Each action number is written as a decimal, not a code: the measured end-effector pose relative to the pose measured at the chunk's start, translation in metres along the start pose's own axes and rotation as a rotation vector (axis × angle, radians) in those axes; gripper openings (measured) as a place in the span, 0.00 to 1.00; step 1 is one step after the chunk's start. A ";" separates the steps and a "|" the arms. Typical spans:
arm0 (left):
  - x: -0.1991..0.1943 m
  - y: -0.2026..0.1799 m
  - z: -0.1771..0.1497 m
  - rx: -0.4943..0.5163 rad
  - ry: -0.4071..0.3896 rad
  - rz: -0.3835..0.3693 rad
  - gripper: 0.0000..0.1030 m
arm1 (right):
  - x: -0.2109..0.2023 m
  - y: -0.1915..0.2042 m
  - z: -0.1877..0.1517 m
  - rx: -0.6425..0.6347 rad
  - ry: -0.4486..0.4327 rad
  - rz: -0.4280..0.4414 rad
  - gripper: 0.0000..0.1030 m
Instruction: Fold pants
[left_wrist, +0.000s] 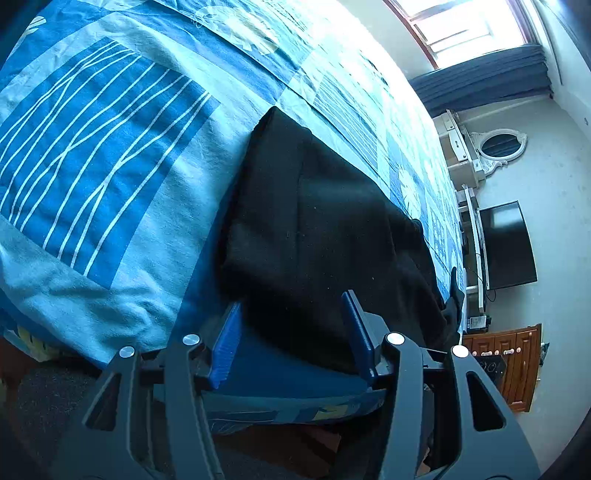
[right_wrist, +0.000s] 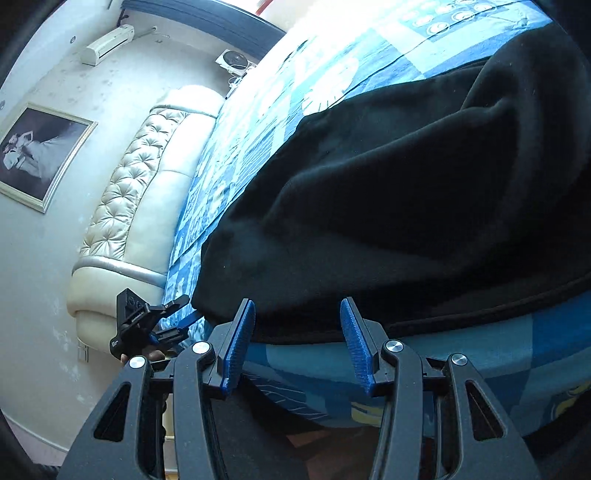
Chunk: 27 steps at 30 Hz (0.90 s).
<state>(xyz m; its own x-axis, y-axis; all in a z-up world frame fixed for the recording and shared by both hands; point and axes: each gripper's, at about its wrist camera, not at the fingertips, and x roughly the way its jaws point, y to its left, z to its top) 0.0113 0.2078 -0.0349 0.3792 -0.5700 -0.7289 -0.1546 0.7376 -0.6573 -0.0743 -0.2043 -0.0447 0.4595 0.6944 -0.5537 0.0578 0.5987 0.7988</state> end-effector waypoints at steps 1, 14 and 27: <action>-0.002 -0.001 -0.002 -0.005 -0.004 0.004 0.50 | 0.004 0.000 -0.001 0.016 0.003 0.006 0.54; 0.000 -0.007 -0.011 -0.060 -0.046 -0.011 0.50 | 0.025 -0.014 -0.004 0.175 -0.039 0.055 0.54; 0.020 -0.030 -0.013 0.036 -0.085 0.133 0.08 | 0.029 -0.021 0.002 0.221 -0.104 0.002 0.34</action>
<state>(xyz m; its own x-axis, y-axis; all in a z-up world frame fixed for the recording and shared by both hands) 0.0119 0.1699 -0.0325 0.4336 -0.4350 -0.7892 -0.1762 0.8179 -0.5476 -0.0609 -0.1980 -0.0771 0.5480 0.6439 -0.5339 0.2440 0.4875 0.8383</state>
